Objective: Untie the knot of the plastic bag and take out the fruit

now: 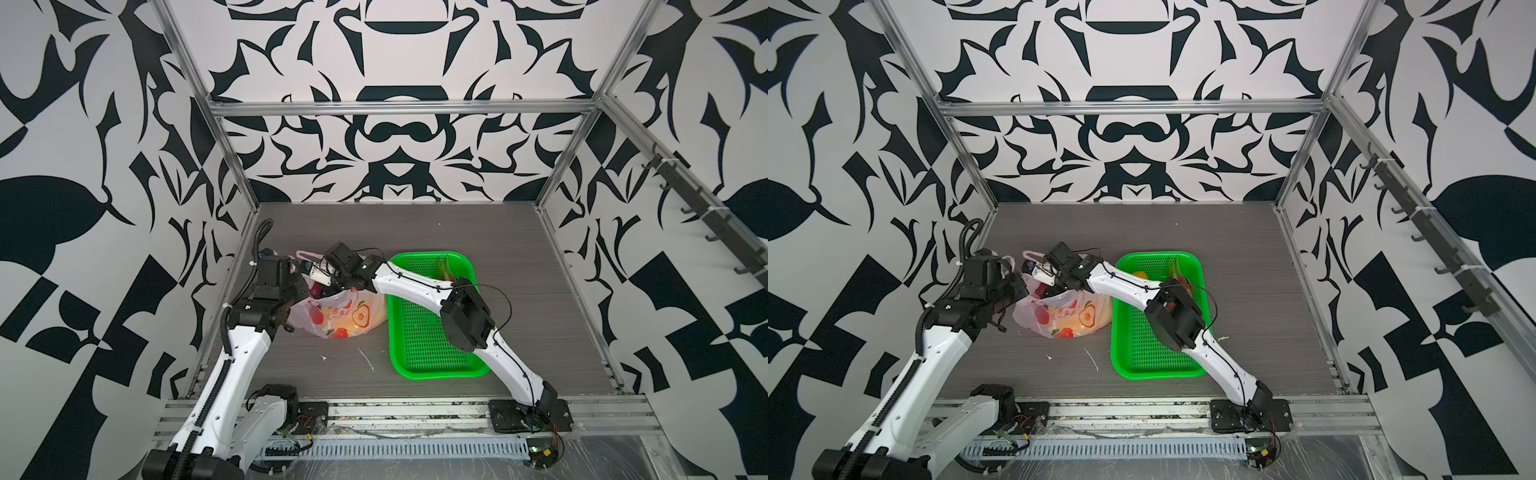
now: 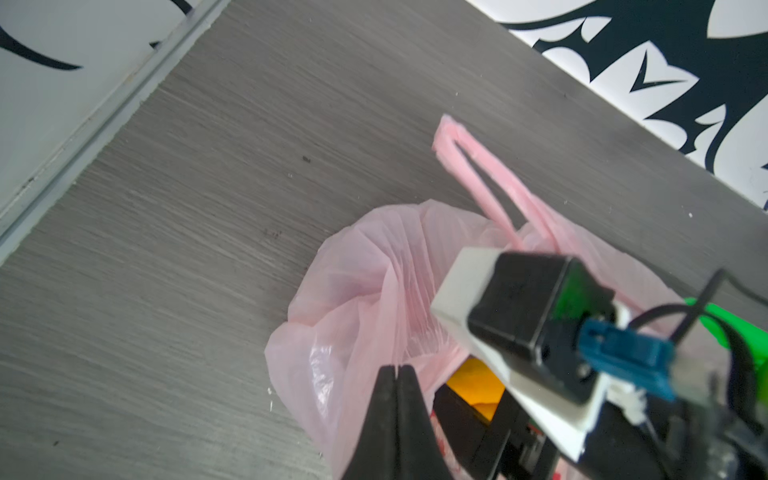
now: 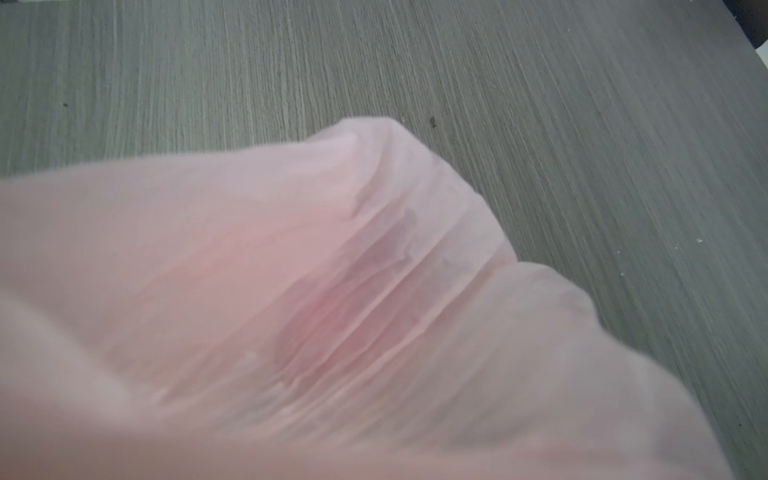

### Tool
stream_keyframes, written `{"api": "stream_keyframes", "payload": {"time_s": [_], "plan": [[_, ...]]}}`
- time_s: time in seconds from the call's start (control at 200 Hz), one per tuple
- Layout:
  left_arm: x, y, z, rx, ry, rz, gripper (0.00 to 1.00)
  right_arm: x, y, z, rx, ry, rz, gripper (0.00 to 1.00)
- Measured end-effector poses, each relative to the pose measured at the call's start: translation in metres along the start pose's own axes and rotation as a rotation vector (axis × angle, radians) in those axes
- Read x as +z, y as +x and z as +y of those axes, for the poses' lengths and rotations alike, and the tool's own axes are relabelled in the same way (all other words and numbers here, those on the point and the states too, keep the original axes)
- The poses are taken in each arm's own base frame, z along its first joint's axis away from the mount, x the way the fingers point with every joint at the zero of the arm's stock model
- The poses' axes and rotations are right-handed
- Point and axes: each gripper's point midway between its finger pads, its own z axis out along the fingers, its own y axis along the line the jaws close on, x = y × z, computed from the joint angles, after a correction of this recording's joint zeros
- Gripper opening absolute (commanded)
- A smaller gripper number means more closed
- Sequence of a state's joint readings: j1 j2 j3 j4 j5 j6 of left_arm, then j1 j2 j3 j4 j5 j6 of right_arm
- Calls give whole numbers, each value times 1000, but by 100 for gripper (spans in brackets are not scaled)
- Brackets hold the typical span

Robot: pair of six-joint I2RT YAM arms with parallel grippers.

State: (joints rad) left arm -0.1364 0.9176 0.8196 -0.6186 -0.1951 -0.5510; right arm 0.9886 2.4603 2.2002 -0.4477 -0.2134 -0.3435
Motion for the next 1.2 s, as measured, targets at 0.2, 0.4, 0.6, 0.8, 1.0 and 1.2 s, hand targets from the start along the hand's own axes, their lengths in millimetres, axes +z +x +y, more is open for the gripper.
{"api": "stream_keyframes", "payload": {"time_s": [0.2, 0.4, 0.6, 0.8, 1.0, 1.2], "plan": [[-2, 12, 6, 0, -10, 27, 1, 14, 0, -1, -13, -4, -3, 75], [2, 18, 10, -5, -21, 44, 1, 18, -5, -3, -30, -7, -20, 74], [5, 19, 10, -14, -26, 48, 0, 18, -6, -3, -37, -9, -20, 61], [6, 17, 12, -13, -37, 42, 0, 18, -5, -3, -38, -6, -20, 40], [5, 14, 16, -8, -56, 24, 0, 13, 0, -4, -37, 12, -3, 27], [-1, 8, 18, -3, -59, -11, 0, 1, 10, -5, -31, 40, 40, 21]]}}
